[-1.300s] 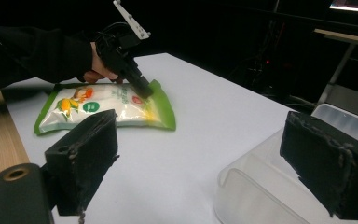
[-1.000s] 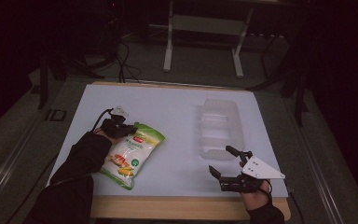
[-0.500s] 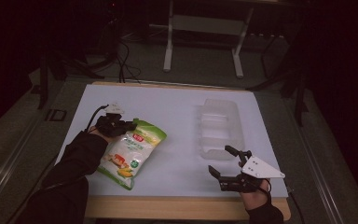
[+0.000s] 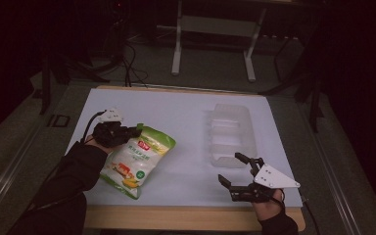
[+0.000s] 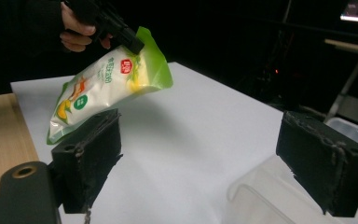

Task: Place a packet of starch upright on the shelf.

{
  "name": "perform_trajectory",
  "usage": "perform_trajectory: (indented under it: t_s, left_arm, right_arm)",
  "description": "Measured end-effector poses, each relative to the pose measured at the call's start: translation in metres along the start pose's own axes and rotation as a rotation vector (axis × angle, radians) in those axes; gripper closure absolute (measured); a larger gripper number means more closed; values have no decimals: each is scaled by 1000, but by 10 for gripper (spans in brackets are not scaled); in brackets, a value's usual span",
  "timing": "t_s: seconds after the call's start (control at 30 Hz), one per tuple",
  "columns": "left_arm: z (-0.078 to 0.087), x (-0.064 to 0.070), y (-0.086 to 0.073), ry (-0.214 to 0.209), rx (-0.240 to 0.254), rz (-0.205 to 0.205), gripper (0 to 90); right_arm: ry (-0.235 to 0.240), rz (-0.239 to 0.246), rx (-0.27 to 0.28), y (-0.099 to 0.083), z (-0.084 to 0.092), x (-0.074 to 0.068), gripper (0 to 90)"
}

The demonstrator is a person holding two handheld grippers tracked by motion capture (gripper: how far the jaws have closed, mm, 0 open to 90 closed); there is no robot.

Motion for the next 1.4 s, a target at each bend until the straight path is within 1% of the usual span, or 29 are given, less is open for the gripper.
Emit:
perform_trajectory:
  t_s: [0.03, 0.1, 0.17, 0.27, 0.3, 0.37, 0.43, 0.53, 0.6, 0.63, 0.67, 0.7, 0.73, 0.77, 0.8, 0.9, 0.93, 1.0, 1.07, 1.1, 1.13, 1.17, 1.2, 1.23, 1.27, 1.3, 1.33, 1.37, 1.4]
  left_arm:
    - [3, 3, 2, -11, 0, -12, 839]
    - [8, 10, 5, -13, 11, -27, 839]
    - [13, 16, 9, -20, 20, -41, 839]
    - [21, 26, 14, -49, 40, -60, 839]
    - [24, 29, 16, -54, 52, -67, 839]
    - [28, 35, 20, -63, 76, -75, 839]
    - [31, 39, 25, -72, 104, -68, 839]
    - [31, 43, 32, -73, 135, -67, 839]
    - [30, 46, 37, -66, 156, -66, 841]
    - [29, 48, 39, -66, 162, -69, 841]
    - [28, 48, 41, -55, 173, -69, 841]
    - [27, 49, 44, -54, 184, -62, 842]
    - [27, 49, 47, -64, 193, -53, 842]
    - [27, 49, 47, -64, 193, -53, 842]
    - [26, 48, 50, -50, 221, -42, 842]
    - [25, 48, 57, -54, 255, -17, 842]
    - [24, 48, 59, -54, 256, -24, 842]
    - [22, 49, 62, -50, 264, -16, 842]
    - [20, 50, 65, -51, 275, -13, 843]
    - [19, 51, 66, -49, 281, -13, 843]
    - [19, 52, 67, -44, 294, -8, 843]
    - [18, 52, 69, -53, 301, 1, 843]
    - [19, 53, 70, -51, 309, 4, 843]
    - [19, 54, 72, -50, 326, 14, 843]
    - [20, 55, 73, -60, 330, 17, 843]
    - [20, 57, 75, -55, 342, 17, 843]
    - [21, 58, 76, -60, 353, 21, 843]
    - [21, 58, 76, -60, 353, 21, 843]
    - [22, 60, 78, -60, 364, 27, 843]
  right_arm:
    - [2, 2, 0, 1, 0, -1, 137]
    - [4, 6, 5, 2, 0, -1, 137]
    - [8, -7, 6, 2, -1, -1, 136]
    - [6, -31, -5, 2, -1, -1, 135]
    - [4, -34, -7, 2, -1, -1, 135]
    - [10, -58, -3, 3, 0, 0, 135]
    - [5, -78, 6, 5, 2, 1, 134]
    - [-28, -91, 13, 9, 5, 5, 132]
    - [-32, -103, 24, 11, 7, 7, 132]
    - [-36, -106, 20, 12, 7, 8, 132]
    - [-47, -106, 16, 13, 8, 9, 133]
    - [-55, -104, 12, 14, 8, 10, 133]
    - [-54, -114, 3, 15, 8, 11, 133]
    - [-54, -114, 3, 15, 8, 11, 133]
    - [-56, -122, -6, 15, 7, 13, 133]
    - [-57, -166, -22, 19, 4, 17, 125]
    - [-53, -187, -26, 20, 3, 18, 125]
    - [-39, -209, -35, 22, 0, 20, 115]
    - [-33, -205, -40, 27, -2, 23, 110]
    - [-39, -201, -31, 30, -3, 25, 108]
    - [-38, -206, -26, 35, -4, 26, 107]
    - [-19, -207, -22, 39, -5, 27, 104]
    - [-18, -211, -11, 44, -7, 28, 104]
    - [-20, -212, -15, 48, -9, 31, 103]
    - [-9, -205, -29, 50, -12, 32, 104]
    - [-18, -189, -29, 53, -15, 33, 104]
    - [-14, -169, -31, 56, -18, 34, 105]
    - [-14, -169, -31, 56, -18, 34, 105]
    - [0, -162, -47, 58, -22, 36, 130]
Point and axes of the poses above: each handheld gripper's, and its own axes: z roughly backward along the jaws, y roughly out of its top, x roughly to its right, the point moved 5 cm from there along -z, roughly forward along the jaws, and after that the axes turned 4 degrees about y, right-handed, at the moved point
